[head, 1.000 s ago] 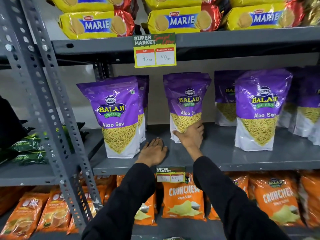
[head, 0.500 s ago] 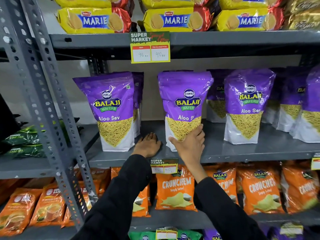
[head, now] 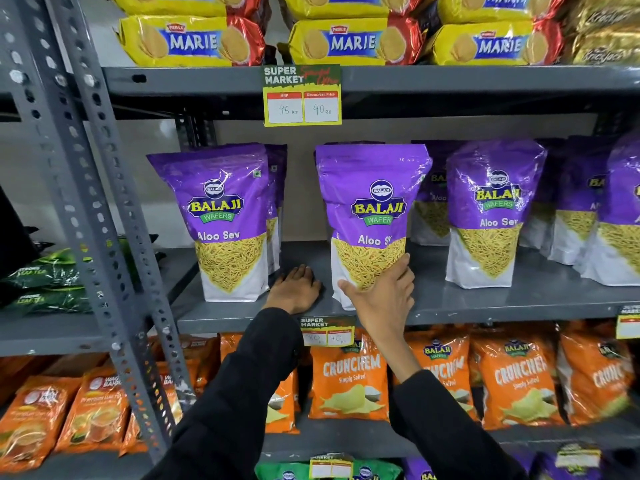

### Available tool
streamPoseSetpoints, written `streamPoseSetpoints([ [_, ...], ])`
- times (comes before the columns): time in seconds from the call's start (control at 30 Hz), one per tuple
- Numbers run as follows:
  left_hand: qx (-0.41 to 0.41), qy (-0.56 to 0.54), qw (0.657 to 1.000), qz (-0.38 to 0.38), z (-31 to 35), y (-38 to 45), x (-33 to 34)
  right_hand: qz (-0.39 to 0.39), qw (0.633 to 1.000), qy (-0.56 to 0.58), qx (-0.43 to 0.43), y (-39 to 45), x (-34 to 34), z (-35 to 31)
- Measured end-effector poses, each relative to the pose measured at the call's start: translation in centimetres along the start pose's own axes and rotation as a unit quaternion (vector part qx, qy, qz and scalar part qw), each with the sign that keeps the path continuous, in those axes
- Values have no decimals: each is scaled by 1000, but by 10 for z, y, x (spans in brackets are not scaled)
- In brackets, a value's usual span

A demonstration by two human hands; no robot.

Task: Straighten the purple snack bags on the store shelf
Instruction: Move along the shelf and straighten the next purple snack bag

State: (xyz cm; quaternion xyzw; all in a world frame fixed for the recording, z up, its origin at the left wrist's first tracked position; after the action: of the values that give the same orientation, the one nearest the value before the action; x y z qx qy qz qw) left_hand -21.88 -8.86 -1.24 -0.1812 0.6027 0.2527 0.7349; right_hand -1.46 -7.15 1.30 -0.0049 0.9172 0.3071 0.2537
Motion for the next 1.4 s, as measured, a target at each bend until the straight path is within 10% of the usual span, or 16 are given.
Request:
streamPoseSetpoints([
  [1.4, 38, 54, 998, -6, -4, -3, 1, 1, 998, 39, -49, 28, 33, 15],
])
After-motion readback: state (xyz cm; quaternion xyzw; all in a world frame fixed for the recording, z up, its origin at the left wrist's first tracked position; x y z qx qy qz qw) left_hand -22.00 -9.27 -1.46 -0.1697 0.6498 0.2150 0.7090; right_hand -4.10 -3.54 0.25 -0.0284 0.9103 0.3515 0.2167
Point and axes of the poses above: each hand's wrist, its own y-axis towards the middle knuckle, its own x-axis out of the palm, z = x × y, the point moved 4 cm from there along y, towards the middle knuckle, and after that the axes turned 10 degrees about -x, right-handed, at the moved point
